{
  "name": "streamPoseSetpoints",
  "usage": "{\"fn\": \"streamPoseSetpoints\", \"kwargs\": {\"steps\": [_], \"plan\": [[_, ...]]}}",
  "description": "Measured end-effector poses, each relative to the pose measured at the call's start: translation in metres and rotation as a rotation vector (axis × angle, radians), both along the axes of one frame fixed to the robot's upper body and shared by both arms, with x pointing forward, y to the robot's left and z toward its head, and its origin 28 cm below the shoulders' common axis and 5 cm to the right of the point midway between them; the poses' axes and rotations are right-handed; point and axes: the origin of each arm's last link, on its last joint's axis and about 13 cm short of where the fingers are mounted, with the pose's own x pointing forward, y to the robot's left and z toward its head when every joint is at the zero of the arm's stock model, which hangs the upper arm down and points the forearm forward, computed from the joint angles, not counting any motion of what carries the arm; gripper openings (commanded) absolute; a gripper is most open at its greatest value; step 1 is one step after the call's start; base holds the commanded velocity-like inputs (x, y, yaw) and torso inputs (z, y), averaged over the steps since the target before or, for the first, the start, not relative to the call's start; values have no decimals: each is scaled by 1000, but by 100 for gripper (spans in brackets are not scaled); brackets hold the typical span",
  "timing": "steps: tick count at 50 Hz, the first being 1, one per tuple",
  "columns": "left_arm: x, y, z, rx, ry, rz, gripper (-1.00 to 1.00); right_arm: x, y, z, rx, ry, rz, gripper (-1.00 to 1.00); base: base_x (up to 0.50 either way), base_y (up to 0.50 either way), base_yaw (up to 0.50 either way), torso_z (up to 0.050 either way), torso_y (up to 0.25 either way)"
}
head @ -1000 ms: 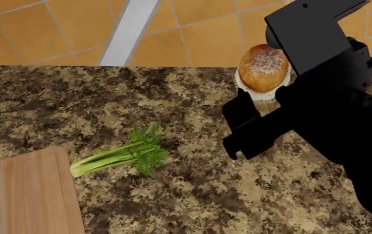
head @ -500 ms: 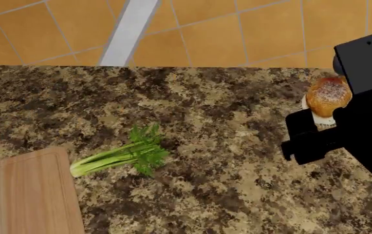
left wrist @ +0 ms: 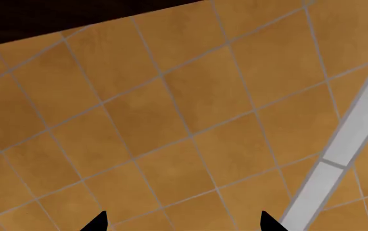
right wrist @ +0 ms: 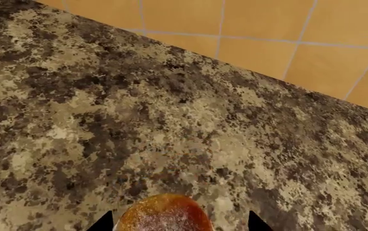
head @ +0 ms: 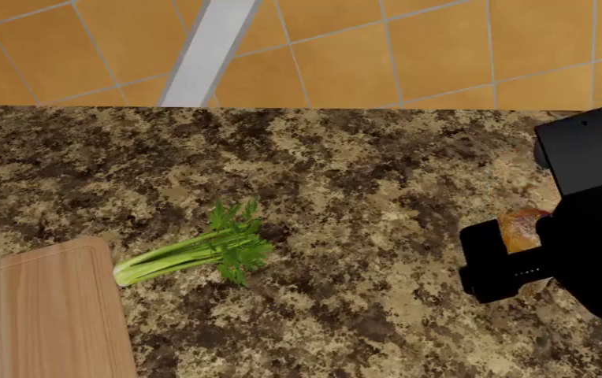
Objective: Clear the non-vegetable object off the cutting board and place the vegetables onto it.
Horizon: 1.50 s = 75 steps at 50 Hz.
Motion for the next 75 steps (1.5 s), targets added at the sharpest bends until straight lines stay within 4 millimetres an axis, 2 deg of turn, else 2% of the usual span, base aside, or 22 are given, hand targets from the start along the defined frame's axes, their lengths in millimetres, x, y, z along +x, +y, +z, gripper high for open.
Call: {"fn": "streamPoseSetpoints", "kwargs": {"steps": [9,20,28,39,46,53,67,75], "plan": [[-1,0,0,-4,-2,-6,100,-3,-3,12,-7,-47,-17,100,0,0,0,0,0],[-5,-1,-3,-6,-9,-33,100,-22,4,51,17,-192,3,100,0,0,0,0,0],[-9,-1,-9,-7,-6,-48,100,-54,14,77,38,-350,23,100,0,0,0,0,0],[-15,-5,-16,3,9,-94,100,-104,27,96,58,-519,32,100,0,0,0,0,0],[-25,-9,-20,35,55,-160,100,-127,32,102,65,-579,35,100,0,0,0,0,0],[-38,-13,-20,88,114,-215,100,-141,34,103,107,-602,46,100,0,0,0,0,0],[-66,-20,-23,168,246,-354,100,-153,36,101,154,-613,55,100,0,0,0,0,0],[-73,-28,-25,216,320,-458,100,-155,35,99,168,-612,53,100,0,0,0,0,0]]}}
